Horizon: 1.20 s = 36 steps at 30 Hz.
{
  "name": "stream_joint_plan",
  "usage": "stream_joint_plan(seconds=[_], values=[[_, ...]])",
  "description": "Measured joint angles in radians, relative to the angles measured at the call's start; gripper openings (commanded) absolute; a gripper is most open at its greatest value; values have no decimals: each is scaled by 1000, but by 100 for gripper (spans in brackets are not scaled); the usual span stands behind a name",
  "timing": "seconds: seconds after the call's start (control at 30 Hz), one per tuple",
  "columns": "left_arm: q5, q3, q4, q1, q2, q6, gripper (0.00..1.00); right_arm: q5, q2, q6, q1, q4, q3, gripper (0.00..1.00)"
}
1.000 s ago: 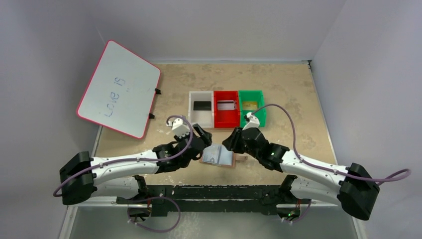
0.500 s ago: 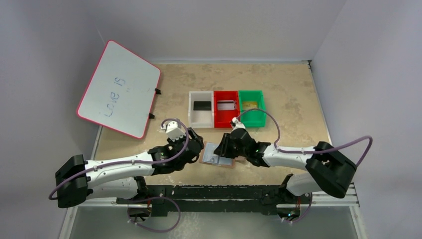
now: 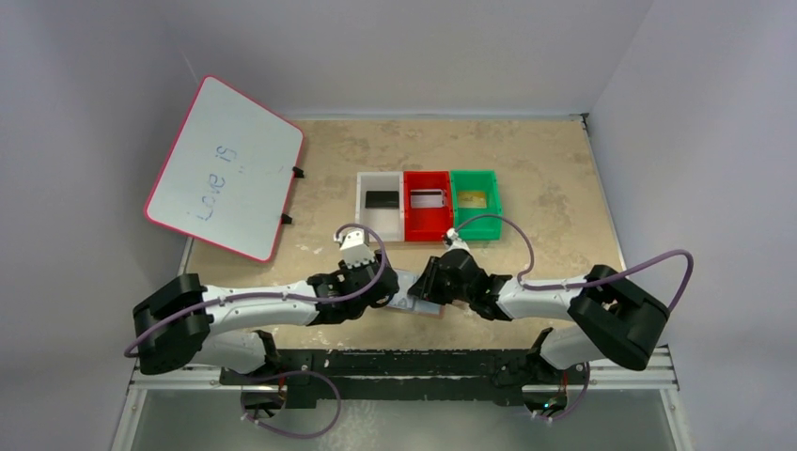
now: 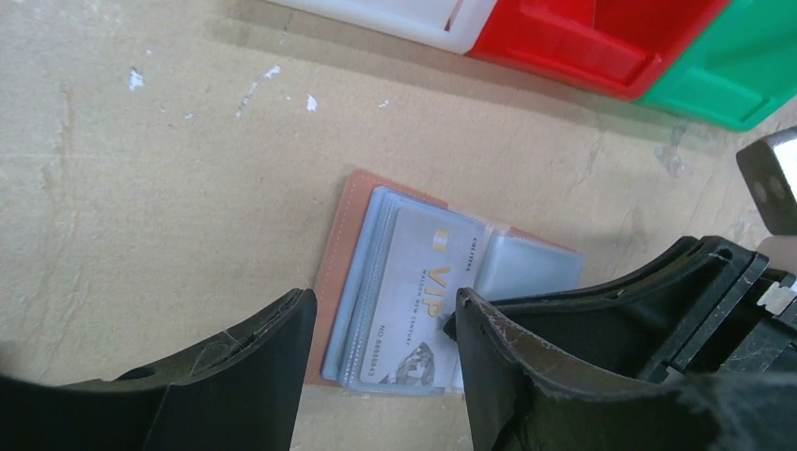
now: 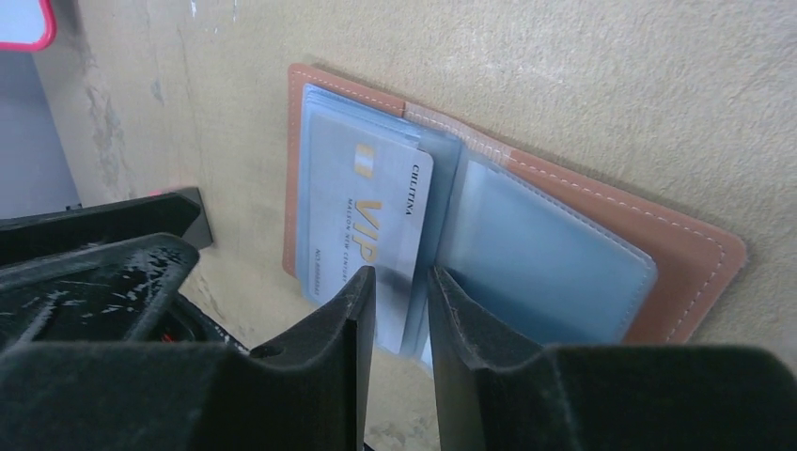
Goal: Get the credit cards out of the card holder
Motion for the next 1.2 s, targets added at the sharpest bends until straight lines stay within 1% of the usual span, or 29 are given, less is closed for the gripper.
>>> stream_joint_plan(seconds=[0.2, 0.3, 0.4, 0.73, 1.07, 1.13, 1.2], values=[[57, 33, 34, 0, 78, 35, 49, -22, 0, 22, -20, 73, -44, 24], [85, 50, 45, 0, 115, 42, 47, -34, 2, 32, -32, 114, -69, 19], [105, 58, 51, 0, 139, 50, 45, -51, 3, 39, -47, 145, -88, 19], [150, 74, 64, 0, 209, 65, 37, -86, 15, 43, -69, 196, -105, 20], [167, 83, 92, 0, 232, 66, 30, -113, 22, 43, -80, 220, -113, 20], [167, 83, 92, 0, 233, 66, 29, -122, 22, 43, -83, 232, -119, 17], [167, 83, 92, 0, 234, 65, 27, -129, 22, 45, -87, 243, -127, 12]])
